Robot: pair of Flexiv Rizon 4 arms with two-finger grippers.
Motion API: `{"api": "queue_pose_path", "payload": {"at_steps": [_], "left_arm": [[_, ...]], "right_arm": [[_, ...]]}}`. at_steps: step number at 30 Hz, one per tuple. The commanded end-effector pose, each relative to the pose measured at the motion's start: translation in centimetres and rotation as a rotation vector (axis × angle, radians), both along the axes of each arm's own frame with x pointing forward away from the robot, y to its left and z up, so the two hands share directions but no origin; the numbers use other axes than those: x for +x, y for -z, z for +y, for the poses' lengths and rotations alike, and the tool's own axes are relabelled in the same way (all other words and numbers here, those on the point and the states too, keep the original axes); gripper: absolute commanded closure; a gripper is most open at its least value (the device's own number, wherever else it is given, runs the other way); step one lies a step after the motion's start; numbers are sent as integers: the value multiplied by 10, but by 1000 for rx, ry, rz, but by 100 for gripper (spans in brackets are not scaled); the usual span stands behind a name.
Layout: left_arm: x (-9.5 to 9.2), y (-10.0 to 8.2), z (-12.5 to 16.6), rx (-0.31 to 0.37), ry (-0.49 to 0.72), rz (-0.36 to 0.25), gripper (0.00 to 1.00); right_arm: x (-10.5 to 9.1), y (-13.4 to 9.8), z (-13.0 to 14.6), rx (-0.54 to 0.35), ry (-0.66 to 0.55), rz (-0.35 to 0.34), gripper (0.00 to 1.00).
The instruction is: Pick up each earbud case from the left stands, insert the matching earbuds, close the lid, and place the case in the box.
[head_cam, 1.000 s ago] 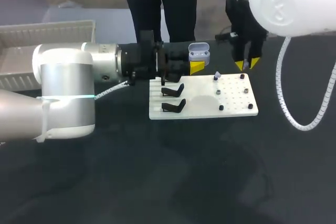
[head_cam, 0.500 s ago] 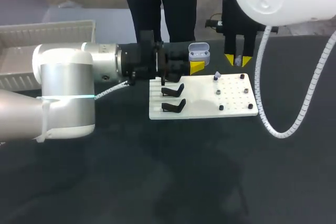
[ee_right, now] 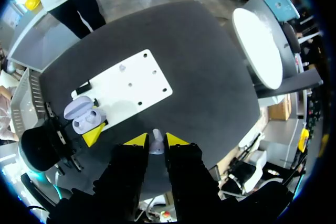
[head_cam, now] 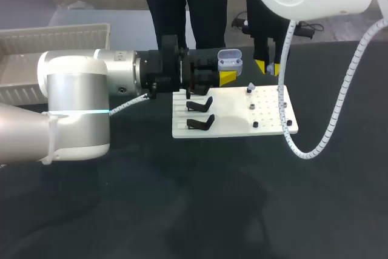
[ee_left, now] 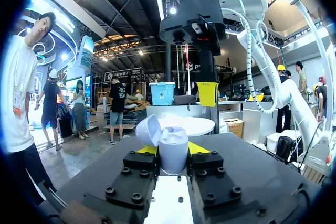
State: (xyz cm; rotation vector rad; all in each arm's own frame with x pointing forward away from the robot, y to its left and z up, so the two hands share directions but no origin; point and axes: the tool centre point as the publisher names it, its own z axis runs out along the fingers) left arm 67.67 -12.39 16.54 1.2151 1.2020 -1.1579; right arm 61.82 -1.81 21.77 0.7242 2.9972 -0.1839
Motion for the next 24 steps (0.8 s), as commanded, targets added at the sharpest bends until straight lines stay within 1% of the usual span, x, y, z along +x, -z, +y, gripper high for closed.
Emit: {"api": "queue_pose_path", "payload": {"at_steps": [1, 2, 6, 11, 14, 17, 24], "left_arm": [[-1, 1, 0, -5, -5, -4, 100], [-1, 1, 0, -5, -5, -4, 100], [-1, 1, 0, -5, -5, -4, 100], [-1, 1, 0, -5, -5, -4, 100], [-1, 1, 0, -5, -5, -4, 100], [-1, 1, 0, -5, -5, -4, 100], [-1, 1, 0, -5, -5, -4, 100]], "right_arm": [[1, -2, 3, 9, 4, 1, 100], [5, -4, 7, 21, 25, -9, 100], [12, -12, 21, 43, 44, -19, 100], [23, -20, 36, 47, 59, -44, 100], [30, -21, 42, 54, 66, -48, 100], [35, -20, 48, 61, 63, -36, 100], [43, -17, 56, 71, 57, -43, 100]]}}
